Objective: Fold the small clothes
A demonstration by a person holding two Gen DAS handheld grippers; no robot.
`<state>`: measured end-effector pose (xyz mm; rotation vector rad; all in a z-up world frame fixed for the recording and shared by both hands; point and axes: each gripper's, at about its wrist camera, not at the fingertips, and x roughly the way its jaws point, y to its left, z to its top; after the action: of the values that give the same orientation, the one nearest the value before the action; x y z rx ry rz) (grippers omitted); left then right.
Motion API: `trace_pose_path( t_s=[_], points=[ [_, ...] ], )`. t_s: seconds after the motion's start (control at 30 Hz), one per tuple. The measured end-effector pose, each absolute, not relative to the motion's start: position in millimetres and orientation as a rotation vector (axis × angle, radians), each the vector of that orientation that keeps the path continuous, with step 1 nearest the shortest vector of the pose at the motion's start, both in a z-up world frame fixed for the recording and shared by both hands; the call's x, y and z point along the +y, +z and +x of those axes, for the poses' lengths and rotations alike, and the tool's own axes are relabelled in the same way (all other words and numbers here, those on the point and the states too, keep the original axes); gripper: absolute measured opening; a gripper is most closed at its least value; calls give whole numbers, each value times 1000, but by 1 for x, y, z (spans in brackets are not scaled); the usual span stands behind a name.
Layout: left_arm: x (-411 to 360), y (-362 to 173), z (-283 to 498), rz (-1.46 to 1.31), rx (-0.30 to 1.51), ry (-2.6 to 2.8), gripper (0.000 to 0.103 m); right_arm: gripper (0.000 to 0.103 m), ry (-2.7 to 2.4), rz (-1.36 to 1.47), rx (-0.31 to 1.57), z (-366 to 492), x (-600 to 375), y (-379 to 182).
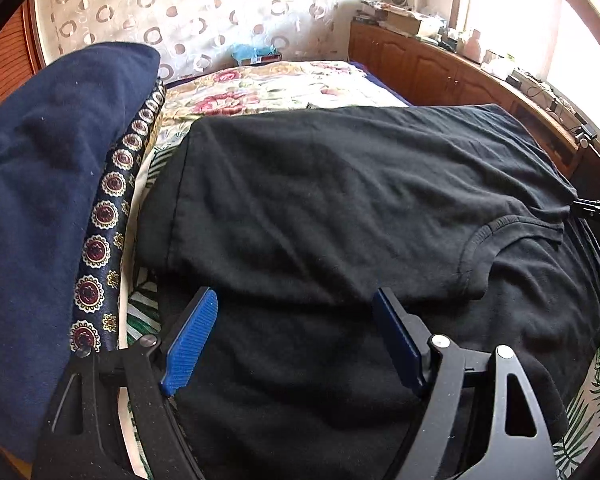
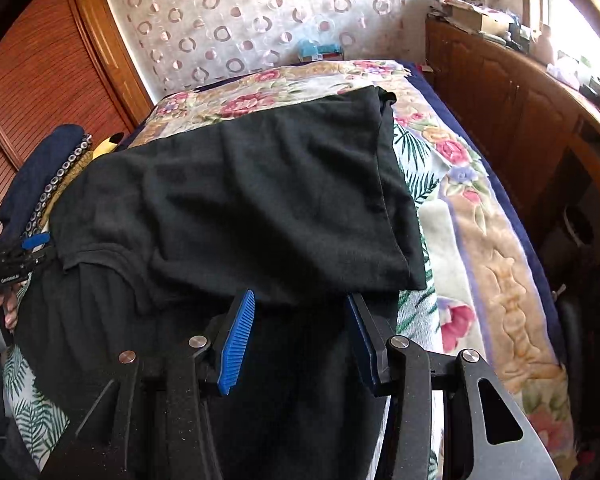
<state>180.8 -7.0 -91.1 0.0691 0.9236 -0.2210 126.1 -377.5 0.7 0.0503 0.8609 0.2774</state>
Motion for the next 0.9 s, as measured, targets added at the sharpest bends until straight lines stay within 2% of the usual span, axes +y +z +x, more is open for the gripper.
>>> trace_pose_path(
  t_s=[0.23,0.33,0.47,0.73,0.9],
  points=[
    [-7,-95,184,42,929,-205,81,49,242,39,821,143,-377,-8],
    [-5,-94,187,24,929,-202,81,55,242,15,791,141,-371,-14],
    [-3,-93,193,-11,923,-199,81,55,227,-9,777,140,-364,-18],
    [12,-90,202,-74,903,-168,51,55,236,9,774,128,-366,-14],
    [16,-90,203,-57,904,-124,21,55,231,-5,778,126,-366,-11]
  ],
)
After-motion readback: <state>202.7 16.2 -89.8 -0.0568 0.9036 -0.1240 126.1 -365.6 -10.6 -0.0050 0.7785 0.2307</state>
